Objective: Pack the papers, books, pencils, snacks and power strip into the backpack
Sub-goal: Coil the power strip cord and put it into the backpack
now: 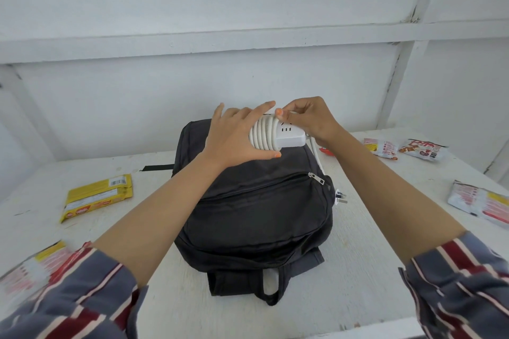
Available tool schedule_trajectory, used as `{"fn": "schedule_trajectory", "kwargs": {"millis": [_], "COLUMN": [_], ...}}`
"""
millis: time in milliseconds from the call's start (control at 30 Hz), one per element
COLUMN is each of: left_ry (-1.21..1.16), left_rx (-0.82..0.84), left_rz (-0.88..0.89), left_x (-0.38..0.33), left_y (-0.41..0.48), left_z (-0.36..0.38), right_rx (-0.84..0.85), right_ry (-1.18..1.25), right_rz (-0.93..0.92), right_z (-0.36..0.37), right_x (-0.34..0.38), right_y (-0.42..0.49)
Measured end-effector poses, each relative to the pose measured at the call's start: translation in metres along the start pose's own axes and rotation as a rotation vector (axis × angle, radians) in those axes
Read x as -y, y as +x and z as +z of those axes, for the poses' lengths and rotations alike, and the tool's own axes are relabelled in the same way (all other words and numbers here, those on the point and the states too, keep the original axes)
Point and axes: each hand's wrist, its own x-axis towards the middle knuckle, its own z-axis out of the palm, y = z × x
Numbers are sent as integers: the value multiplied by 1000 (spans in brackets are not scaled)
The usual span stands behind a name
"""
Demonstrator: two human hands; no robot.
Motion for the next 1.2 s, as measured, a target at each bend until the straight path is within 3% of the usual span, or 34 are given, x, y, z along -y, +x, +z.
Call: {"fn": "schedule_trajectory", "kwargs": {"millis": [100, 300, 600, 933, 1200], "left_ry": [-27, -81, -7, -32, -198], "left_rx": [-152, -75, -71, -31, -7], "left_rz": [86, 87, 149, 155, -97], "left_x": [-1, -6, 2, 6, 8], "left_y": [0, 1, 4, 5, 12], "left_z": [8, 6, 6, 7, -6], "right_rx": [48, 194, 323, 241, 37], "right_ry": [2, -22, 251, 197, 115], "right_rz": [33, 160, 283, 364, 261], "right_z": [-3, -19, -28, -12, -17], "right_x": [4, 10, -6, -18, -52], "right_y": [1, 6, 10, 11, -13]}}
